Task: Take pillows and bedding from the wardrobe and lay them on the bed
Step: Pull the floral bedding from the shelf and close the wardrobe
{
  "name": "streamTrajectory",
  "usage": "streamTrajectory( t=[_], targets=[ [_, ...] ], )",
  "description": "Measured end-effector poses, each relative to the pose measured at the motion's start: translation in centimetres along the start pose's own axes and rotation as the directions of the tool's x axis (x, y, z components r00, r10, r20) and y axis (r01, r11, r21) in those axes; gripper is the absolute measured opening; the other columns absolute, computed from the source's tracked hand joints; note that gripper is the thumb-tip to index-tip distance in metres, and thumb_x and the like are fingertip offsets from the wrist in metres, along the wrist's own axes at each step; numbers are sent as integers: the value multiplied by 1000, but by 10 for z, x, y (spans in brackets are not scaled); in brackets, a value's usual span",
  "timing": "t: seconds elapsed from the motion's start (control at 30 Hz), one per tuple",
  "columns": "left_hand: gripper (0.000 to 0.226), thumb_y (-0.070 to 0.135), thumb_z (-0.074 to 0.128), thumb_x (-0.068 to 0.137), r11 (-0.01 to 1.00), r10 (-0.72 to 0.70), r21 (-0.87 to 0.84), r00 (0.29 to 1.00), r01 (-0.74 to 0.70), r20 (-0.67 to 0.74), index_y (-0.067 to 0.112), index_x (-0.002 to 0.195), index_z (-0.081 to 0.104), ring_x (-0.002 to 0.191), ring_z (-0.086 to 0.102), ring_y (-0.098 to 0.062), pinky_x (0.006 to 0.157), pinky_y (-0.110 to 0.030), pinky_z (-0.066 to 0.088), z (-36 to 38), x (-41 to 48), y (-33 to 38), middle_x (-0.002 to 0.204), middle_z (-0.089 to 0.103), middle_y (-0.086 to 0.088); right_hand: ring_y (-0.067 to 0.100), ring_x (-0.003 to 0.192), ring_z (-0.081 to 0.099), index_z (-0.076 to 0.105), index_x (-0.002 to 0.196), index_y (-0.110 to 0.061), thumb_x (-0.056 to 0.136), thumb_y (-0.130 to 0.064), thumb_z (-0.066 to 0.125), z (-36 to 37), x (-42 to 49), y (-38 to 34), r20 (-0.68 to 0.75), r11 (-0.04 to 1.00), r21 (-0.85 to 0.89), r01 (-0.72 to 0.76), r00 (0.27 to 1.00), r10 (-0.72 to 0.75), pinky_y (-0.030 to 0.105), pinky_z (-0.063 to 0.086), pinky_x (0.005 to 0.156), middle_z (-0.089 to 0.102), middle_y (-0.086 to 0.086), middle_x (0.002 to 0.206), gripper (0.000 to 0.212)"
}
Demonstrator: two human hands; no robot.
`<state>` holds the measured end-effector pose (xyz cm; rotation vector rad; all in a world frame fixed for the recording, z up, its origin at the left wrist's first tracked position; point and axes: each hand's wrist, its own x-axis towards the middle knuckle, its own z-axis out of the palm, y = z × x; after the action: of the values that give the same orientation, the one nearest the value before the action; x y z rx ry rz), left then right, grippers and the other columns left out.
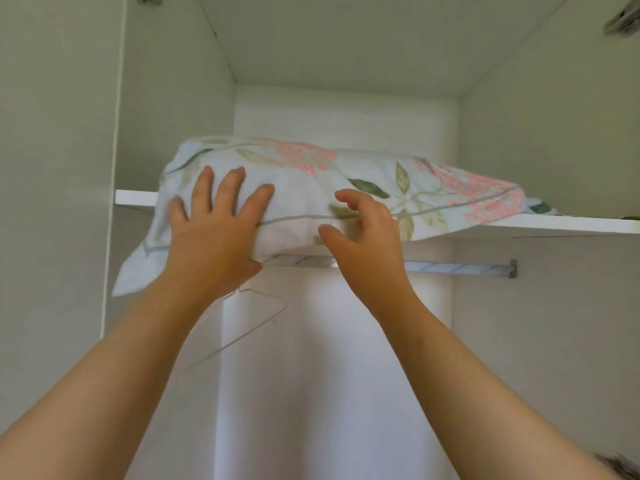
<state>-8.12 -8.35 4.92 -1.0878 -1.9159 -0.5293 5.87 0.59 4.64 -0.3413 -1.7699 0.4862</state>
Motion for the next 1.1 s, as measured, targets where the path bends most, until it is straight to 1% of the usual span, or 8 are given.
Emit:
streamTrajectory(
  t=[0.17, 0.3, 0.53, 0.67, 0.73, 0.8, 0.9, 1.1],
  targets=[
    [43, -11, 42, 79, 897, -180, -442, 937, 31, -301, 10, 109, 65, 84, 57, -33, 66, -35, 42, 0, 9, -4, 100, 69, -16, 16, 122, 42, 48, 129, -30, 87, -19, 59, 0, -5, -2, 20, 1000, 14, -8, 1000, 8, 32, 39, 103, 47, -9, 127, 45],
    [30, -5, 48, 81, 788, -250, -614, 933, 39, -261, 15, 83, 69, 51, 41, -9, 48, -20, 30, -17, 2, 15, 56, 52, 8, 18, 119, 45, 50, 130, -28, 89, -4, 50, -8, -8, -2, 25, 999, -24, 37, 999, -36, 33, 41, 103, 48, -7, 129, 48],
    [10, 22, 62, 85, 580, 124, -794, 983, -181, -134, 28, 89, 68, 69, 55, 1, 69, -14, 46, -45, -34, 82, 70, 57, 23, 18, 110, 57, 60, 109, -24, 88, 8, 34, -33, -8, -2, -13, 846, 469, -253, 956, 292, 28, 50, 92, 61, -3, 111, 46],
    [41, 40, 44, 85, 596, 386, -611, 854, -520, -350, 20, 114, 62, 96, 53, 0, 93, -4, 32, -70, -27, 58, 100, 53, 26, 16, 75, 52, 62, 79, -30, 91, 0, 36, -51, -11, 1, -98, 844, 461, -274, 930, 355, 22, 44, 67, 55, 0, 80, 42],
    [43, 39, 42, 86, 721, 393, -432, 833, -541, -389, 23, 124, 54, 127, 41, -18, 110, -27, 25, -70, -4, 32, 128, 52, 3, 9, 65, 47, 61, 77, -30, 91, -1, 37, -58, -14, 3, -108, 849, 444, -285, 924, 366, 18, 40, 62, 52, -4, 74, 40],
    [54, 35, 50, 85, 886, 324, -274, 923, -374, -209, 35, 137, 33, 142, 17, -32, 114, -51, 21, -65, 19, 14, 152, 25, -7, 4, 68, 48, 60, 77, -29, 91, -2, 39, -64, -17, 4, -79, 841, 450, -299, 925, 371, 17, 40, 64, 53, -10, 75, 38],
    [75, 27, 62, 83, 954, 241, -207, 966, -218, 96, 36, 144, 18, 145, 9, -29, 113, -51, 23, -53, 35, 10, 157, 10, -3, 4, 76, 50, 62, 76, -26, 89, 3, 40, -71, -19, 3, -11, 851, 410, -328, 931, 364, 16, 40, 66, 56, -11, 79, 38],
    [33, 17, 46, 77, 916, 109, -305, 895, -259, -433, 18, 98, 71, 81, 69, -32, 59, -30, 44, -32, 9, 39, 92, 75, -10, 1, 75, 52, 60, 76, -32, 85, 2, 42, -71, -20, -10, -72, 906, 355, -232, 959, 274, 5, 43, 63, 59, -15, 89, 40]
  ],
)
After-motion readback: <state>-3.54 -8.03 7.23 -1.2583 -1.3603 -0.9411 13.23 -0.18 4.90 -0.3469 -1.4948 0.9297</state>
